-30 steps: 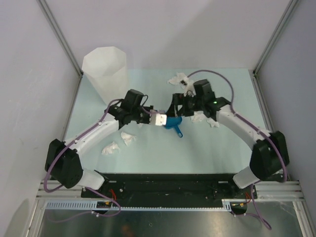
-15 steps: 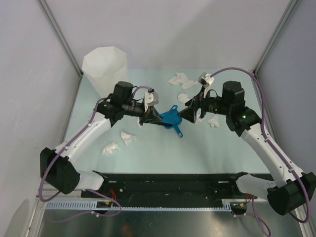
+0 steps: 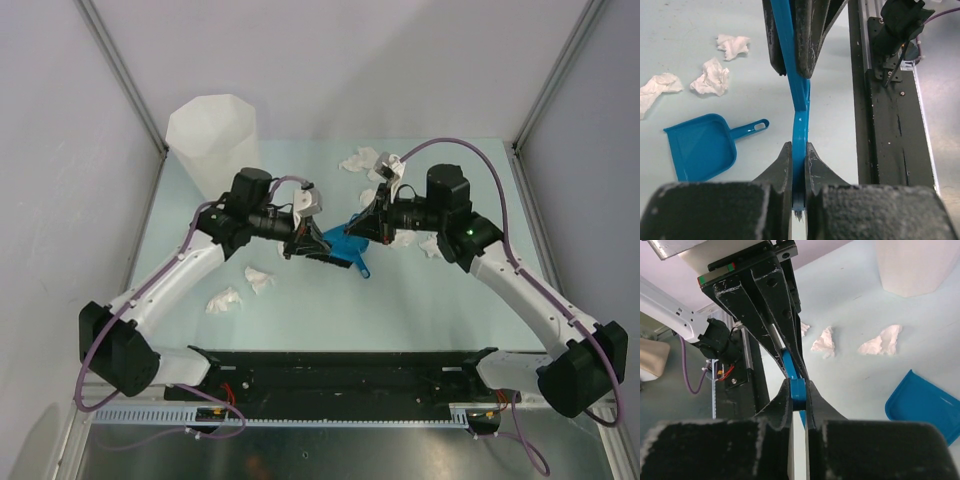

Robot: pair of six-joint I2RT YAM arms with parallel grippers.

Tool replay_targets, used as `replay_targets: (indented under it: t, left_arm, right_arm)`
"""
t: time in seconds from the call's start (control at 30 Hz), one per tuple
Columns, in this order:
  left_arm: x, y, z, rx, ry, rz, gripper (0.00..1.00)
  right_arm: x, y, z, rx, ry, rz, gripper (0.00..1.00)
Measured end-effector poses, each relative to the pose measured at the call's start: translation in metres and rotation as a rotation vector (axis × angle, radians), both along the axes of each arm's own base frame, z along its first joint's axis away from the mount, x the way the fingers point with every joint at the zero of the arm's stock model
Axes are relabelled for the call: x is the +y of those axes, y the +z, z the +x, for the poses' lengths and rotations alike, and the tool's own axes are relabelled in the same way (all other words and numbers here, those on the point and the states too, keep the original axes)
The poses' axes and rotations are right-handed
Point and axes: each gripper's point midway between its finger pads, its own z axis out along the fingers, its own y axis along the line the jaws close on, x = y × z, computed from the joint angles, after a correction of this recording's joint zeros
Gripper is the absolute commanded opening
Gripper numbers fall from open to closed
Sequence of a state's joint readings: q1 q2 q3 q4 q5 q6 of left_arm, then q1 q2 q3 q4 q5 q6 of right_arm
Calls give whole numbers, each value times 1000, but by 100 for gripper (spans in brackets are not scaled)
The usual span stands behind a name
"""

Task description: Sweep away the paper scraps from the table

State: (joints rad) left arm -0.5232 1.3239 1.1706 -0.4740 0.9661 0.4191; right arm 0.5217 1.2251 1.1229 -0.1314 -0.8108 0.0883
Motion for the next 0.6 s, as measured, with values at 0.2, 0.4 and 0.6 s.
replay_targets:
  t: [0.2,0.4,0.6]
  left_arm:
    - [-2,-7,14,20,73,37,78]
    - [-1,-44,71,156,405,182,93]
    - [-16,-94,70,309,690,325,100]
  right_arm:
    - [-12,-7,21,29,-118,-26,0]
    - [-124,-38,112,137,-753,-136,0]
    - [-196,-48,123,112,-1116,-251,0]
